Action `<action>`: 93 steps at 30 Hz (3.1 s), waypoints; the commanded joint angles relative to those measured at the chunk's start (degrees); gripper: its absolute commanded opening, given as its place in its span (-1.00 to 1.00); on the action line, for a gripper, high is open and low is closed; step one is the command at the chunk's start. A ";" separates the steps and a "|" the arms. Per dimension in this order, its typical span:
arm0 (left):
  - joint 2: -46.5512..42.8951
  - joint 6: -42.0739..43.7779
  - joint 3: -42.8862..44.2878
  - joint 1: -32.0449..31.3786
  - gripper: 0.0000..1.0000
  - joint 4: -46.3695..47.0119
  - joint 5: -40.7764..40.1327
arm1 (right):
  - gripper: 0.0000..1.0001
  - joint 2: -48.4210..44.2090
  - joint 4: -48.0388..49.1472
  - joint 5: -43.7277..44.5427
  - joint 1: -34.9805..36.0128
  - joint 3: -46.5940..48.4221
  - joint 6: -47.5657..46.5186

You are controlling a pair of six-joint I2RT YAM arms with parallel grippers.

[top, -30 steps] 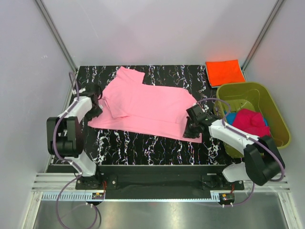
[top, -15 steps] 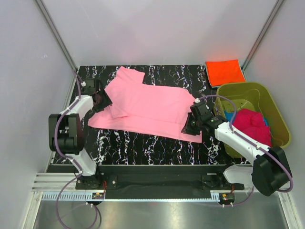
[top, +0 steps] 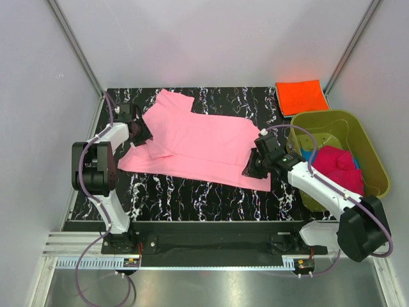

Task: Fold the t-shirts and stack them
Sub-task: Fold the tshirt

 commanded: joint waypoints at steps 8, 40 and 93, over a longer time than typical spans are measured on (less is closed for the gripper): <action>2.44 0.71 2.76 -2.05 -0.19 2.22 0.75 | -0.60 1.16 0.96 0.26 0.19 1.96 -0.68; 1.03 7.21 6.44 -4.25 -1.00 0.02 -0.94 | -0.57 1.25 1.05 0.79 0.28 2.48 -0.68; -5.64 9.59 9.63 -10.14 -0.08 -11.23 -8.47 | -0.52 -0.42 0.87 0.61 0.28 2.13 -0.42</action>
